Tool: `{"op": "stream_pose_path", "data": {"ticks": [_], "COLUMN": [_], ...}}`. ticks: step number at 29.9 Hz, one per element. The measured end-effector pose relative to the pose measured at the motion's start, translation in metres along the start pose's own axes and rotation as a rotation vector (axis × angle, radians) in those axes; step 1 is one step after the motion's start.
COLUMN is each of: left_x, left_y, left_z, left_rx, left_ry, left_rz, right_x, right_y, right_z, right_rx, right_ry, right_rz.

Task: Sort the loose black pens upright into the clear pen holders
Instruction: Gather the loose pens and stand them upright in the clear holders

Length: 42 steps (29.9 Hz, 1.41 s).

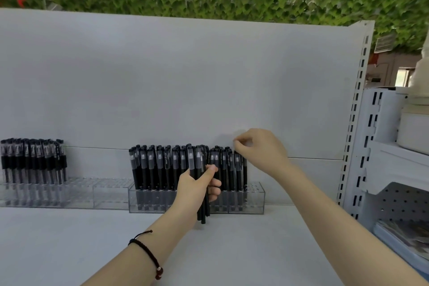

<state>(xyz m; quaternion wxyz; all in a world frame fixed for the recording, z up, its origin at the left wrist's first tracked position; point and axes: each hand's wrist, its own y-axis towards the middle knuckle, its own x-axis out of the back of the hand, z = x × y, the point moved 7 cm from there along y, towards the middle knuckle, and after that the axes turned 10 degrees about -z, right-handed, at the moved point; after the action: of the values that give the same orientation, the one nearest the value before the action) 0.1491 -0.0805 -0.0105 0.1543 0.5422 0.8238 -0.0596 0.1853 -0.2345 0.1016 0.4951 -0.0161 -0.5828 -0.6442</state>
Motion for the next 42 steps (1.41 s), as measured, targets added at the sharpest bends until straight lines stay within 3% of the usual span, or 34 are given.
{"op": "stream_pose_path", "data": {"ticks": [7, 14, 19, 23, 28, 30, 36, 42], "left_x": [-0.003, -0.009, -0.02, -0.025, -0.027, -0.026, -0.019, -0.017], "left_y": [-0.003, -0.012, -0.017, -0.026, -0.03, -0.03, -0.027, -0.018], "left_z": [0.001, -0.001, -0.003, -0.002, -0.002, 0.0, 0.007, 0.012], "left_rx": [0.016, -0.035, -0.073, -0.075, -0.051, -0.027, -0.033, -0.008], "left_ry": [0.015, 0.152, 0.151, 0.15, 0.07, 0.059, 0.191, 0.175], "left_rz": [0.027, 0.105, 0.22, 0.271, 0.257, 0.25, 0.222, 0.215], "right_x": [0.003, -0.008, 0.012, 0.001, -0.003, 0.001, 0.036, 0.033], "right_y": [0.012, 0.007, -0.015, -0.037, -0.045, -0.043, -0.028, -0.03], "right_z": [-0.006, -0.018, -0.002, 0.001, -0.005, -0.01, -0.036, -0.048], "right_rx": [-0.124, -0.167, -0.096, -0.181, -0.318, -0.369, -0.345, -0.29], "right_ry": [0.196, 0.062, 0.218, 0.427, 0.647, 0.731, 0.706, 0.569], "right_rz": [-0.043, 0.006, -0.151, 0.118, 0.192, 0.15, -0.274, -0.319]}}
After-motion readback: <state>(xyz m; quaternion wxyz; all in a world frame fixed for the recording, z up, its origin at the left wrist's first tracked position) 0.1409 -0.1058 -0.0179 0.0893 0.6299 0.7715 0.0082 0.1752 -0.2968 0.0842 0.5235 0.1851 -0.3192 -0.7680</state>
